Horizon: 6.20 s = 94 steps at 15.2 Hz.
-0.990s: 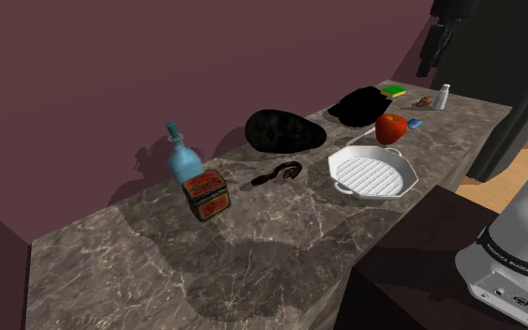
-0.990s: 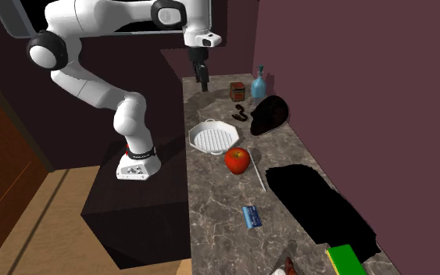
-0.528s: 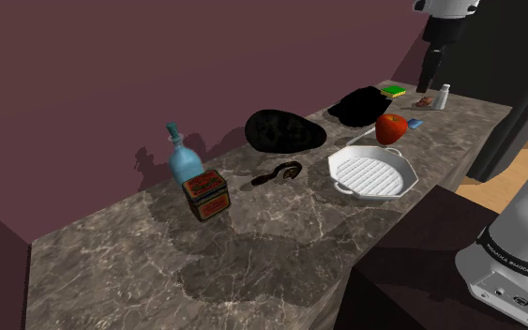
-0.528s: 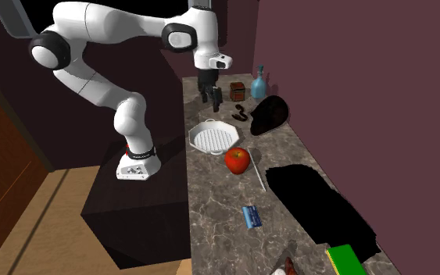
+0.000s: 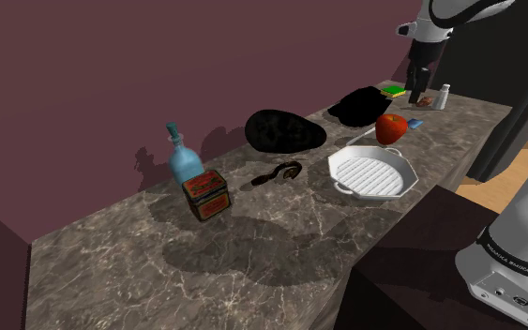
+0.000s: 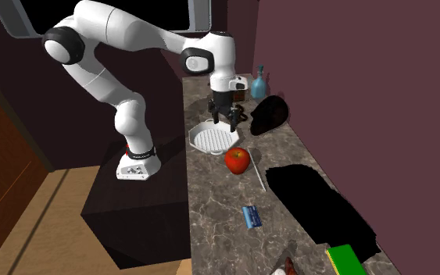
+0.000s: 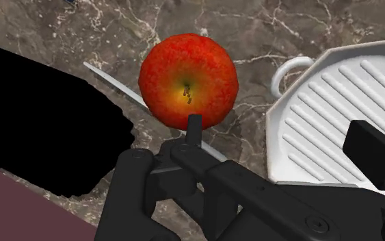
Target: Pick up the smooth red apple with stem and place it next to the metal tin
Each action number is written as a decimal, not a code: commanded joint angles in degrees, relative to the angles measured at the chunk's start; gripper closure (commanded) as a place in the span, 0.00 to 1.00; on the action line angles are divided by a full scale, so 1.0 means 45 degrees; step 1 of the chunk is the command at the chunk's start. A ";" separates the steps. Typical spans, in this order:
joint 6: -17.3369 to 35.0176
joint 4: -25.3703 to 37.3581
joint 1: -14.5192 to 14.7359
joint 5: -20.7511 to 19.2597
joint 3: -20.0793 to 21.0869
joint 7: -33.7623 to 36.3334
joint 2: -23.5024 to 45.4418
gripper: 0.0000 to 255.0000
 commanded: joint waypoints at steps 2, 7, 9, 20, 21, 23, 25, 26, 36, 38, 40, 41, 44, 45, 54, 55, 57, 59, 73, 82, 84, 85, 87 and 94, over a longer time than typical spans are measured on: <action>0.1218 0.0298 0.0239 -0.0150 -0.0868 -0.1644 0.1383 0.00; 0.2524 0.0568 0.0501 0.0029 -0.1593 -0.3120 0.2882 0.00; 0.2900 0.0382 0.0505 0.0060 -0.1671 -0.3160 0.3077 0.00; 0.3577 0.0077 0.0520 0.0141 -0.1814 -0.3248 0.3462 0.00; 0.3577 0.0077 0.0520 0.0141 -0.1814 -0.3248 0.3462 1.00; 0.3577 0.0077 0.0520 0.0141 -0.1814 -0.3248 0.3462 1.00; 0.3577 0.0077 0.0520 0.0141 -0.1814 -0.3248 0.3462 1.00; 0.3577 0.0077 0.0520 0.0141 -0.1814 -0.3248 0.3462 1.00; 0.2451 0.0690 0.0501 0.0057 -0.1626 -0.3187 0.2924 1.00; 0.2081 0.0914 0.0500 0.0044 -0.1565 -0.3177 0.2774 1.00; 0.1715 0.1149 0.0501 0.0038 -0.1505 -0.3173 0.2637 1.00; 0.1534 0.1270 0.0502 0.0038 -0.1475 -0.3172 0.2575 1.00; 0.0993 0.1649 0.0508 0.0043 -0.1389 -0.3175 0.2407 1.00; 0.0815 0.1780 0.0512 0.0046 -0.1362 -0.3178 0.2358 1.00; -0.0761 0.3070 0.0559 0.0119 -0.1137 -0.3238 0.2062 1.00; -0.0933 0.3225 0.0566 0.0131 -0.1115 -0.3248 0.2045 1.00; -0.1276 0.3544 0.0580 0.0156 -0.1073 -0.3270 0.2020 1.00; -0.1616 0.3873 0.0596 0.0183 -0.1033 -0.3296 0.2008 1.00; -0.2977 0.4393 0.1326 0.0564 0.0747 -0.1129 0.1494 1.00; -0.3160 0.4517 0.2330 0.1258 0.2716 0.1599 0.1796 1.00; -0.3194 0.4699 0.2559 0.1416 0.3128 0.2183 0.2010 1.00; -0.3212 0.4811 0.2675 0.1492 0.3328 0.2473 0.2135 1.00; -0.3249 0.5079 0.2903 0.1635 0.3724 0.3048 0.2424 1.00; -0.3441 0.6477 0.3688 0.1988 0.5020 0.5019 0.3804 1.00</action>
